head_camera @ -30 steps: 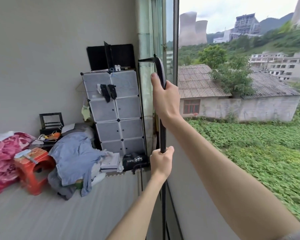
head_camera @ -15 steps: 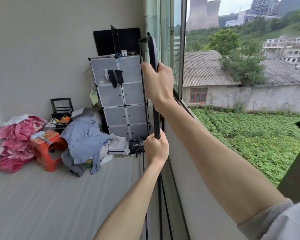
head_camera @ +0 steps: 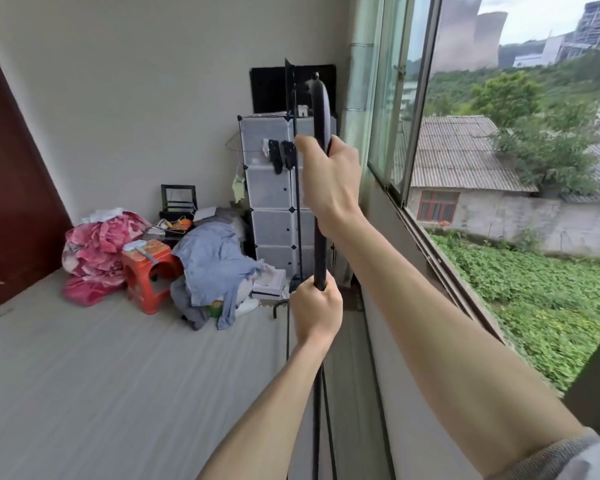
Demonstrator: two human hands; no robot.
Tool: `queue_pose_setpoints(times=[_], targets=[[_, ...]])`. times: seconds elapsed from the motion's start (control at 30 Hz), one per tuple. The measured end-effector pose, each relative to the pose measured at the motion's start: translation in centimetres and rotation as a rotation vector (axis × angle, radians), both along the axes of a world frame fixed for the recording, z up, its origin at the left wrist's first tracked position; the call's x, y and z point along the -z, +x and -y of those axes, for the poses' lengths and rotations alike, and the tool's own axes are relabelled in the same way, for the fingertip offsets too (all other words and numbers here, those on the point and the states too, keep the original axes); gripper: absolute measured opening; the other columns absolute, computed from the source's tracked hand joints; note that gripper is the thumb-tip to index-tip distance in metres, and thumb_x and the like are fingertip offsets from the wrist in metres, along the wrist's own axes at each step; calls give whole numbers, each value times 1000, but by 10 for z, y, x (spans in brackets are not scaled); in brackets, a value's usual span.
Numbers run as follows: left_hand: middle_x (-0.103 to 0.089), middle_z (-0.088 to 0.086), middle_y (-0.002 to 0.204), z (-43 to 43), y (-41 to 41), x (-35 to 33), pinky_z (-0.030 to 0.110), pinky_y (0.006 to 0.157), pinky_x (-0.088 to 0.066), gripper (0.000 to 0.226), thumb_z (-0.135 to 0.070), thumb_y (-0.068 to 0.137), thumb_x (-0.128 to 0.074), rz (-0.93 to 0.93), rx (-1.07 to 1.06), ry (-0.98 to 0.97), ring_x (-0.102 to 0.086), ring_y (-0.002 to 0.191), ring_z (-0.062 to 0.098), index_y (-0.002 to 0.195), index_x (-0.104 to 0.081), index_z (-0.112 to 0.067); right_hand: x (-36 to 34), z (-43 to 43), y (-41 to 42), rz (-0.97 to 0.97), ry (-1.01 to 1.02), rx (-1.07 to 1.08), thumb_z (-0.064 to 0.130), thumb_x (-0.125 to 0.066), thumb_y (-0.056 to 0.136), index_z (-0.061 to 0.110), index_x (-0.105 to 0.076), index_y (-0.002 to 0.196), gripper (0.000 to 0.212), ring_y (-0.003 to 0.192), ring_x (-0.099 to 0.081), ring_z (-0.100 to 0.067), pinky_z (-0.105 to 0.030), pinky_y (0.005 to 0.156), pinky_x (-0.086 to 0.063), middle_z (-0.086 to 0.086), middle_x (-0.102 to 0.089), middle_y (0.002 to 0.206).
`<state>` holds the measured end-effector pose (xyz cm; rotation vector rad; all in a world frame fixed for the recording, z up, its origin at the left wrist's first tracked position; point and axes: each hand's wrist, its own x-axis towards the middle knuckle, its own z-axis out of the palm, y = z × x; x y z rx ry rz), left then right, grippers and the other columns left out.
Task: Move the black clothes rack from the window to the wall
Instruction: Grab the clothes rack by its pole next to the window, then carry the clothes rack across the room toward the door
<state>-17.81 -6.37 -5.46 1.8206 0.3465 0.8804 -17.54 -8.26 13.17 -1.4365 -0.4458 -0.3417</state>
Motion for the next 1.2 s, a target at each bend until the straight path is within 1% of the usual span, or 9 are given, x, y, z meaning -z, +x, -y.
queue_pose_setpoints(times=[0.13, 0.23, 0.37, 0.5, 0.67, 0.8, 0.93, 1.1, 1.2], targets=[[-45, -1, 42, -6, -15, -2, 32, 48, -30, 55, -26, 98, -47, -11, -31, -4, -47, 46, 24, 45, -35, -19, -1, -4, -15, -13, 4, -43, 17, -59, 91, 21, -33, 62, 38, 43, -33, -8, -29, 52, -33, 15, -35, 41], [-47, 7, 43, -12, -23, -2, 38, 49, -37, 53, -34, 94, -43, 2, -76, -11, -50, 48, 33, 46, -37, -15, -2, -11, -22, -7, 1, -72, 18, -60, 90, 19, -36, 64, 35, 52, -33, -15, -32, 55, -33, 9, -36, 52], [-42, -3, 40, -24, -29, 0, 31, 48, -31, 55, -34, 93, -44, 0, -162, -16, -42, 41, 21, 41, -34, -20, -1, -25, -28, -3, -10, -166, 20, -58, 89, 16, -42, 67, 28, 58, -40, -20, -35, 58, -39, 1, -43, 58], [-42, -2, 41, -33, -35, -4, 34, 51, -33, 54, -37, 90, -42, -24, -239, -42, -46, 47, 31, 40, -33, -20, -1, -37, -29, -3, -27, -227, 22, -60, 89, 19, -36, 65, 34, 57, -35, -19, -34, 57, -35, 5, -37, 56], [-59, 16, 51, -41, -44, -8, 44, 52, -45, 52, -41, 88, -39, -28, -318, -40, -57, 53, 35, 50, -47, -6, -2, -47, -31, -5, -9, -311, 18, -60, 90, 15, -38, 71, 30, 58, -31, -17, -33, 57, -32, 7, -32, 54], [-47, -2, 42, -50, -51, -13, 32, 45, -34, 53, -30, 96, -47, -56, -407, -14, -47, 42, 15, 45, -39, -17, -2, -57, -35, -15, -19, -395, 18, -60, 92, 18, -35, 67, 35, 50, -31, -14, -28, 51, -33, 11, -31, 50], [-46, -2, 45, -61, -54, -13, 38, 50, -37, 50, -23, 98, -50, -70, -478, -16, -50, 47, 27, 50, -46, -9, -2, -70, -36, -45, -17, -460, 20, -61, 90, 21, -32, 64, 39, 53, -31, -19, -36, 57, -34, 10, -31, 50], [-43, -5, 44, -72, -62, -15, 30, 44, -28, 53, -25, 99, -51, -96, -564, -9, -40, 42, 8, 48, -43, -12, -1, -87, -40, -40, -11, -524, 21, -61, 91, 20, -36, 63, 38, 56, -35, -21, -36, 59, -36, 5, -37, 55], [-51, 3, 48, -83, -67, -14, 33, 52, -27, 52, -25, 98, -51, -84, -615, -8, -52, 49, 26, 48, -39, -18, -1, -98, -45, -38, -5, -578, 22, -62, 91, 20, -38, 63, 37, 56, -36, -20, -36, 60, -37, 5, -39, 54]])
